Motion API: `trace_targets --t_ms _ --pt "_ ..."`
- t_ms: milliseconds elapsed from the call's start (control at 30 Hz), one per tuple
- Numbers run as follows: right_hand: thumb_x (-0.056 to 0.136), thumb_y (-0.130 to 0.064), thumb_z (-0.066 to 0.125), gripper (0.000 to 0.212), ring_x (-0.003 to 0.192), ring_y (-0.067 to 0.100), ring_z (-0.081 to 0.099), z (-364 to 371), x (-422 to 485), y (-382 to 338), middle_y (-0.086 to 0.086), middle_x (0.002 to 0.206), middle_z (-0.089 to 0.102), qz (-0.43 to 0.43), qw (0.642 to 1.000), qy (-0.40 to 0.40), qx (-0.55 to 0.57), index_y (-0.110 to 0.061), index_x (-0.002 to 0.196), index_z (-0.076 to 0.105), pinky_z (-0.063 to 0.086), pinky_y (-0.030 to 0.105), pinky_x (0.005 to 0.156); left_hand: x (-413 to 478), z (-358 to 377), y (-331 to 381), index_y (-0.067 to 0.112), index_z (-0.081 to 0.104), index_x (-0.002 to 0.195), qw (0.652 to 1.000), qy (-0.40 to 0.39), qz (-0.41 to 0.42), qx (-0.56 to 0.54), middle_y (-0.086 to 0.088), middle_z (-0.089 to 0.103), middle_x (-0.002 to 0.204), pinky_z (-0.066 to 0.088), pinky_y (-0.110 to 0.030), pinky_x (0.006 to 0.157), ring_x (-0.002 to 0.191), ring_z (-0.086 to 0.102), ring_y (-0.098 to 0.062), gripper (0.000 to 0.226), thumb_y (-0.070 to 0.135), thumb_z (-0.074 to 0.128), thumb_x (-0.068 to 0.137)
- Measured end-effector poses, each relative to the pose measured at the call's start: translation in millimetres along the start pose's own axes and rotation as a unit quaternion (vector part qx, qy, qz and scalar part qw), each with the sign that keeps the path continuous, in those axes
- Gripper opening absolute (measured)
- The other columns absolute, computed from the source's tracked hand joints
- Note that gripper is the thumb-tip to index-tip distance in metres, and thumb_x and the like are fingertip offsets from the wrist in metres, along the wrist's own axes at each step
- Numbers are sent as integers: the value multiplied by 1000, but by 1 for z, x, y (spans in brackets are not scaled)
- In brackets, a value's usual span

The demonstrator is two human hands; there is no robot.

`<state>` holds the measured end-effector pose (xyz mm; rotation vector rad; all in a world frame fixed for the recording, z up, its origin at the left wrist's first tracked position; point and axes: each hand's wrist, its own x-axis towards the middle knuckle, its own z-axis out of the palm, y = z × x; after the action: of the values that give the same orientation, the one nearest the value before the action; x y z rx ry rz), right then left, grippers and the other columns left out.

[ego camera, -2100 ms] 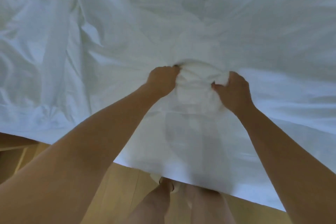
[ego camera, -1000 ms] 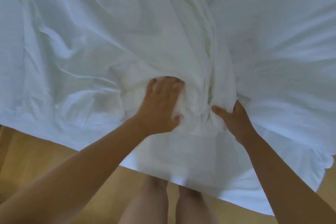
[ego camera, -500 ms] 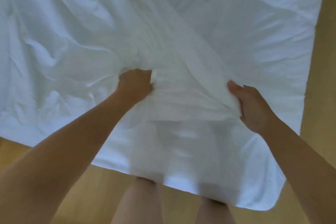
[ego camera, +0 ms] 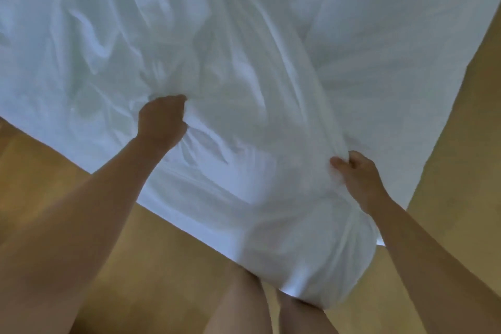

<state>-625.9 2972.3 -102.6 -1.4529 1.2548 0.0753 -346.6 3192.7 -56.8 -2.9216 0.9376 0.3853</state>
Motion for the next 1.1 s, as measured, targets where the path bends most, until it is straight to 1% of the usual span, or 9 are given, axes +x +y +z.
trace_targets --t_ms 100,200,300,400,533,633,867,1000,1100 --pt "83 -8 59 5 61 15 49 32 10 7 -1 69 54 7 998 58 22 -11 80 55 37 13 43 -7 48 34 1 54 123 1000 -15 3 0 -22 59 114 37 -45 94 108 54 -39 39 2 52 84" --pt "80 -6 56 19 76 16 55 44 7 8 2 89 57 -21 996 80 24 -13 97 52 45 23 63 -42 83 93 -1 38 134 998 -49 -33 -11 -21 47 126 21 -44 107 120 42 -36 50 5 45 84" --pt "82 -4 54 28 95 21 55 25 0 17 7 108 56 -85 994 43 -56 -10 109 54 46 30 82 -87 101 150 0 38 134 982 -116 -66 -131 -18 43 130 26 -33 104 121 40 -33 49 6 46 86" --pt "86 -3 51 33 108 21 53 -17 1 40 7 118 55 -109 985 -2 -132 -5 119 56 37 18 87 -121 108 204 -2 44 123 965 -147 -78 -201 -16 45 122 33 -29 93 114 44 -31 37 4 44 87" --pt "88 -4 50 32 115 24 49 -98 10 78 10 120 56 -150 959 -90 -221 -2 120 56 34 22 91 -130 105 278 -4 21 143 946 -134 -170 -240 -18 29 142 29 -36 103 133 28 -33 68 10 55 86" --pt "90 -8 50 35 119 22 47 -181 16 104 7 126 54 -157 939 -158 -262 -7 124 54 35 28 97 -130 99 345 0 19 145 940 -146 -208 -227 -18 24 147 31 -39 103 131 32 -36 69 15 54 88" --pt "90 -14 50 23 99 25 56 -388 16 125 8 107 62 -76 942 -119 -304 -6 109 61 44 36 83 -155 73 556 11 42 133 914 -351 -56 -198 -10 47 135 38 -36 99 121 47 -27 43 31 47 96" --pt "91 -17 49 28 102 23 55 -456 25 121 7 108 62 -94 936 -122 -317 -9 115 61 44 33 84 -135 44 635 12 37 141 896 -396 51 -193 -9 46 140 38 -33 99 124 47 -25 48 32 46 98" --pt "94 -19 48 24 97 25 57 -496 46 105 10 105 63 -98 942 -89 -309 -5 106 63 45 35 83 -106 22 670 11 35 142 896 -397 86 -178 -11 43 143 38 -35 100 126 45 -27 50 30 45 98"
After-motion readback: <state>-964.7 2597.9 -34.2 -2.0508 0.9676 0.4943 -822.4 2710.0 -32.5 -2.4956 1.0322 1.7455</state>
